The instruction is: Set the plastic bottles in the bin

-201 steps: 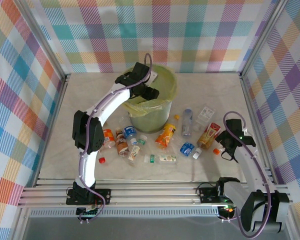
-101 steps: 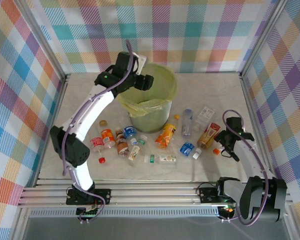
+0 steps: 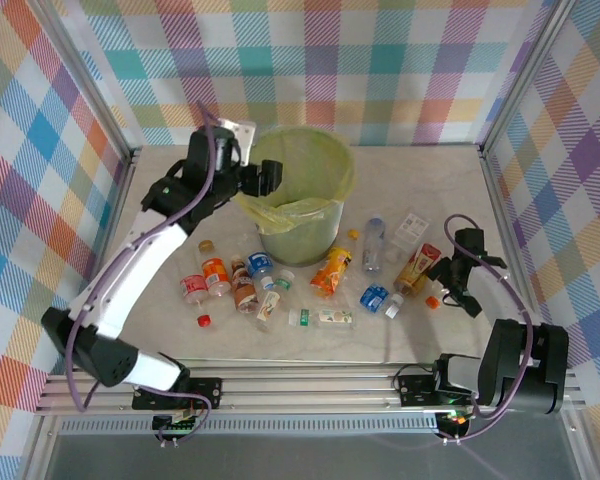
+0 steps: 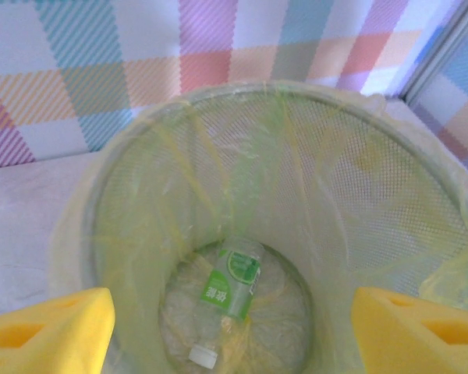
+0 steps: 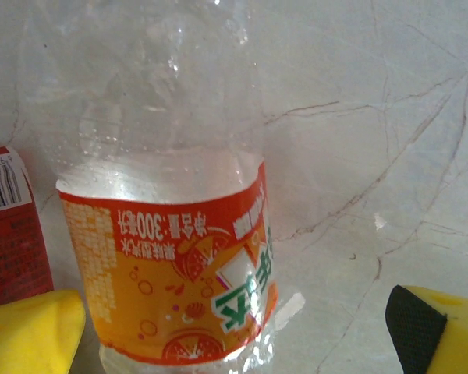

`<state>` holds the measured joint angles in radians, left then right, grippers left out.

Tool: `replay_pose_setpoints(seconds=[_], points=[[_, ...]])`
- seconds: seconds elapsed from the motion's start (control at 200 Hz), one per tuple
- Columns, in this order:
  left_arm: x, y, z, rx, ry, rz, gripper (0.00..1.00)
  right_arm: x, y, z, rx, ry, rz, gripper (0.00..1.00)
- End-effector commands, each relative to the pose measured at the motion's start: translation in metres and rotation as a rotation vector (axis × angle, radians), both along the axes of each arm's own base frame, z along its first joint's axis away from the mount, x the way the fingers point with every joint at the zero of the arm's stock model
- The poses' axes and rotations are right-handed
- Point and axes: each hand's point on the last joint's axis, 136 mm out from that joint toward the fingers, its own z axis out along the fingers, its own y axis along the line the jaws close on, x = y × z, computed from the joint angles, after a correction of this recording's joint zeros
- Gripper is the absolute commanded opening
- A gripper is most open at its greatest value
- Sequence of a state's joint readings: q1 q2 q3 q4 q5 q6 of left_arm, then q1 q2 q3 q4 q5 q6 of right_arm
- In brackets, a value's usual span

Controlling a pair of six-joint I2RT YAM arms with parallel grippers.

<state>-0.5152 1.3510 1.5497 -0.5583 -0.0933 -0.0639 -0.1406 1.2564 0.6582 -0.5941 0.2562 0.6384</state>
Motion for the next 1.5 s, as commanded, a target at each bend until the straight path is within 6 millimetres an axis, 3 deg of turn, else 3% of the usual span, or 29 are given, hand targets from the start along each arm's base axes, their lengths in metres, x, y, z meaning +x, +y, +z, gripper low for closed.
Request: replay_pose_setpoints(seconds=[0.0,0.275,0.35,0.51,0.81,1.08,1.495], points=[[-0.012,0.015,0.023,-0.087,-0.079,0.072,0.79,0.01,-0.003,0.003,0.007,-0.016,0.011,1.0],[-0.034,0.042,0.009,-0.128,-0.082,0.16,0.8,0.011,-0.005,-0.009,0.066,0.016,-0.002,0.97],[-0.037,0.052,0.002,-0.117,-0.074,0.207,0.82,0.014,-0.004,-0.012,0.087,0.018,0.003,0.93],[-0.042,0.075,-0.012,-0.099,-0.07,0.32,1.0,0.016,-0.002,-0.017,0.112,0.026,0.008,0.8],[-0.061,0.131,-0.027,-0.08,-0.112,0.581,1.0,0.014,-0.007,-0.007,0.078,0.014,0.006,0.58],[-0.079,0.17,-0.051,-0.102,-0.123,0.744,1.0,0.017,-0.007,0.042,0.025,-0.094,0.088,0.49],[-0.078,0.215,-0.121,-0.171,0.055,0.874,1.0,0.037,0.024,0.161,0.035,-0.389,0.245,0.39]])
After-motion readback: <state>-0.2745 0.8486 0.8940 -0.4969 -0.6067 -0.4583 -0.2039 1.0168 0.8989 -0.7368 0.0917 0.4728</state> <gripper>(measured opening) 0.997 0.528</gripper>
